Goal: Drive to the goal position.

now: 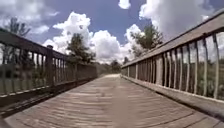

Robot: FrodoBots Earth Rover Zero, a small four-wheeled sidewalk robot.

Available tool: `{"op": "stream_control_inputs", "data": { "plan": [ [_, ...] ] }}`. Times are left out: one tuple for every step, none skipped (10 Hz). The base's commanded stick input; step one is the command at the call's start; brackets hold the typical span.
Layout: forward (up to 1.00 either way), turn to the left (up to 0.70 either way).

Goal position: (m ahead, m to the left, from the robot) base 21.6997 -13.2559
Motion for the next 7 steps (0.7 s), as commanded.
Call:
{"op": "stream_control_inputs", "data": {
  "plan": [
    [0.50,0.00],
    [0.50,0.00],
    [0.50,0.00],
    [0.50,0.00],
    [0.50,0.00],
    [0.50,0.00],
    [0.50,0.00]
  ]
}}
